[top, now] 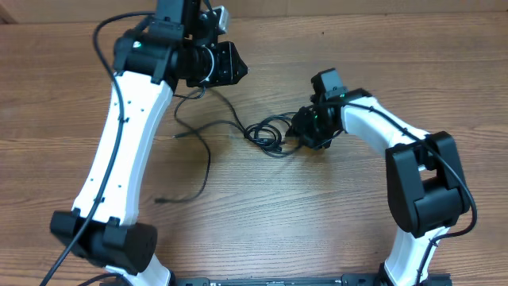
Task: Untangle cables
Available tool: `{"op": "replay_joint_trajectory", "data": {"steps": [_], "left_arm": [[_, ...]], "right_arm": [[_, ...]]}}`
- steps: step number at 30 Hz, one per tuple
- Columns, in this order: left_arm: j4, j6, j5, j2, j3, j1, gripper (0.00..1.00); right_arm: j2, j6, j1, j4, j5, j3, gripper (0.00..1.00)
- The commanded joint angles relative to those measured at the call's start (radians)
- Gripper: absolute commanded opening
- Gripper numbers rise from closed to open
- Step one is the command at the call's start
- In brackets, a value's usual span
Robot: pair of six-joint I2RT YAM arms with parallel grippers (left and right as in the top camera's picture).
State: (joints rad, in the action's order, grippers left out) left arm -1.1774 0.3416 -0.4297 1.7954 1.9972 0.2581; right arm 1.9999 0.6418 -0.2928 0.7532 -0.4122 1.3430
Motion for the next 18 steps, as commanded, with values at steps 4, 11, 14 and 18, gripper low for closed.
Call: {"op": "replay_joint_trajectory", "data": {"steps": [4,11,14,18], "left_arm": [[-0.075,0.007,0.098,0.000,0.010,-0.025,0.62],[-0.129,0.006,0.150,0.000,-0.014,-0.022,0.49],[-0.140,0.002,0.150,0.000,-0.031,-0.022,0.04],[-0.158,-0.005,0.150,0.000,-0.032,-0.022,0.04]], "right_arm": [[-0.098,-0.117,0.053,0.130,-0.068,0.136,0.47],[-0.106,-0.148,0.061,0.231,-0.021,0.137,0.52],[-0.106,-0.175,0.061,0.257,-0.015,0.138,0.51],[-0.106,-0.197,0.061,0.278,-0.007,0.138,0.29]]}}
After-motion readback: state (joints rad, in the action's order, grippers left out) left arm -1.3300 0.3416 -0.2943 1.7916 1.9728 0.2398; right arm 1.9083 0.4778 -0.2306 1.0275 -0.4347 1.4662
